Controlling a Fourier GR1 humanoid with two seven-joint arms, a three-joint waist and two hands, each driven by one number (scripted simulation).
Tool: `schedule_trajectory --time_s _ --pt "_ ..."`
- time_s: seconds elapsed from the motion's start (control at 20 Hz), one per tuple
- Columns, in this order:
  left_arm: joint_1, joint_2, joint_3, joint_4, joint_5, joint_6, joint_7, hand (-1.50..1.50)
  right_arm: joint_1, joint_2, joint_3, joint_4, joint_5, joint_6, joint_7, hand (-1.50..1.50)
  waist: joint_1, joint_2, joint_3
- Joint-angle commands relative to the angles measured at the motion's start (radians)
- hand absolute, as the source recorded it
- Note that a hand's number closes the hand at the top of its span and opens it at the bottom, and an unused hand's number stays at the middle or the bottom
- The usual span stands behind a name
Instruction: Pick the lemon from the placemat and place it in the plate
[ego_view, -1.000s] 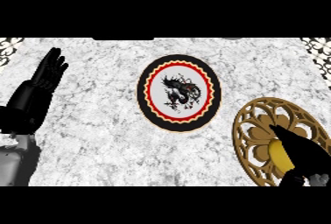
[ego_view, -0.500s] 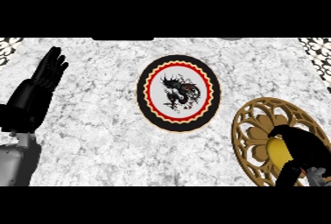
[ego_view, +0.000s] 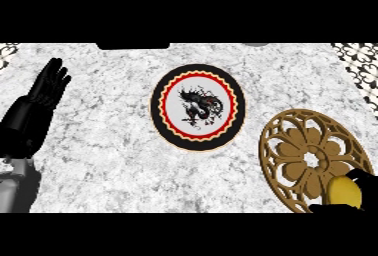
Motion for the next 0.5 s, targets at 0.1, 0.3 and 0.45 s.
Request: schedule_trajectory --time_s 0.1,0.3,0.45 --pt "0.039 -0.008 0.009 -0.016 0.009 -0.022 -0.026 0.0 0.198 0.003 -0.026 -0.187 0.181 -0.14 0.087 1.5 0.019 0.011 0.012" --pt "-0.028 -0.026 -0.02 -0.033 -0.02 0.01 0.056 0.0 0.232 0.041 -0.009 -0.368 0.186 -0.141 0.087 1.5 0.022 0.011 0.012" --pt "-0.028 -0.026 -0.001 0.036 -0.016 -0.006 -0.013 0.0 0.229 0.023 0.005 -0.498 0.216 -0.165 0.037 1.5 0.016 0.012 0.012"
